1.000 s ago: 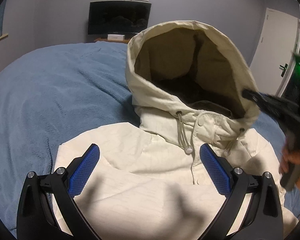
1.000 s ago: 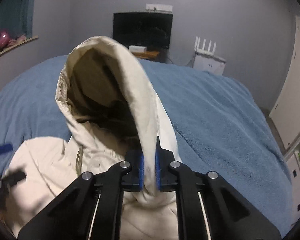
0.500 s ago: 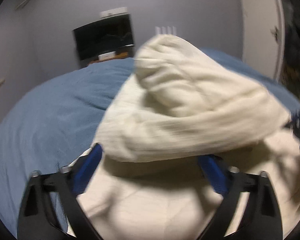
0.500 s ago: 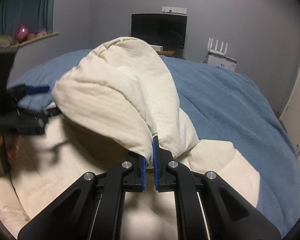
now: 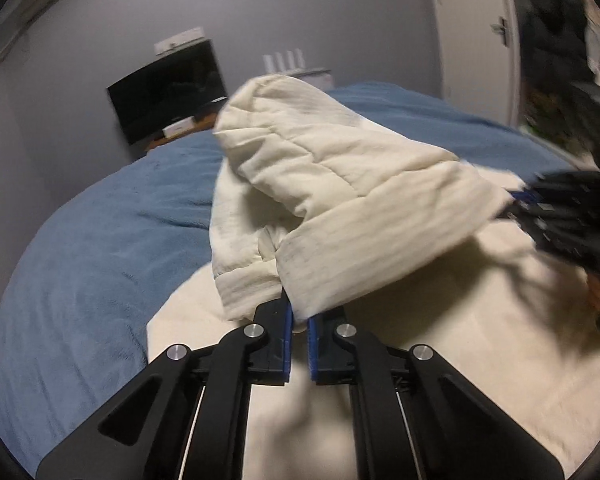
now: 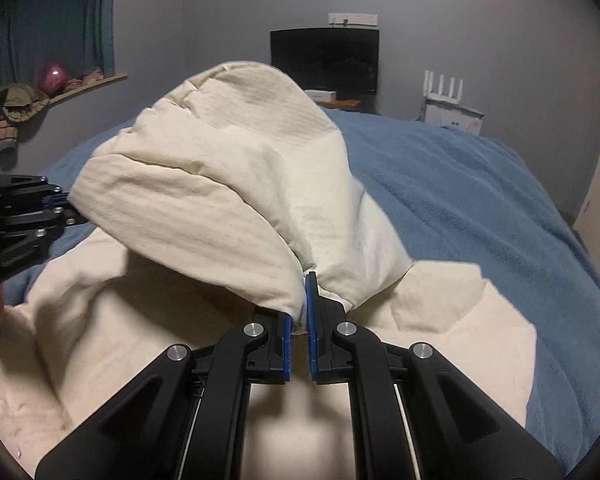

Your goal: Fold large clothes

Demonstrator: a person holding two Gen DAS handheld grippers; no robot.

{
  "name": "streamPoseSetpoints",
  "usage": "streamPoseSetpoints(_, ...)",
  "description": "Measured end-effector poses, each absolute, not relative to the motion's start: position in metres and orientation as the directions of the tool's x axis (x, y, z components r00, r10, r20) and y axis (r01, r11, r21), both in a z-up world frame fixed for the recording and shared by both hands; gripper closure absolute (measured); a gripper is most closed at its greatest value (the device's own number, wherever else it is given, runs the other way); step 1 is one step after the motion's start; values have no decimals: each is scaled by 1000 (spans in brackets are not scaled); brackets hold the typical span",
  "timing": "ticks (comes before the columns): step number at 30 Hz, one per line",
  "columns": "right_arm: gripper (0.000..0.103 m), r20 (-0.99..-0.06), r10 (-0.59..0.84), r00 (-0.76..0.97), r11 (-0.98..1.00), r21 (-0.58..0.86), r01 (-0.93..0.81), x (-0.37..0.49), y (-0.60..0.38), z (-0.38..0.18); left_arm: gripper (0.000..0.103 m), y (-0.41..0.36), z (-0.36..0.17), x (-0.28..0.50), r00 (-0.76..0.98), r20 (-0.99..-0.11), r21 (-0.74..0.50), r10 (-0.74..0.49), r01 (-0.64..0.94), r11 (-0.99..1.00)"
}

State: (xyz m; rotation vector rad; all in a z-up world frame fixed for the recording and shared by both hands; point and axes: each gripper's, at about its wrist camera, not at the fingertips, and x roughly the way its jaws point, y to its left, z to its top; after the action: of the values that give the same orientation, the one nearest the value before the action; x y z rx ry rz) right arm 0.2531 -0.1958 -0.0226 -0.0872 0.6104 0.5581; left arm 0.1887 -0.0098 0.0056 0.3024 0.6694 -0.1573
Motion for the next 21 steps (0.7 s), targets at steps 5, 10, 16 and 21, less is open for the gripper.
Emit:
streamPoseSetpoints(5, 98, -574, 537, 619, 799, 110, -591, 236, -201, -19, 97, -8, -1, 156, 728, -685, 259, -31, 283, 923)
streamPoseSetpoints(10, 98, -611, 527, 590, 775, 60, -630, 228, -187, -29, 97, 1, -52, 165, 623, -782, 255, 16, 297, 920)
streamPoseSetpoints(16, 98, -642, 515, 568, 792, 104, -601, 245, -187, -47, 84, 14, -58, 176, 628, -778, 195, -24, 277, 941)
streamPoseSetpoints(21, 98, -626, 537, 566, 799, 163, -578, 251, -199, -46, 37, 16, -49, 168, 653, -754, 165, -69, 290, 943)
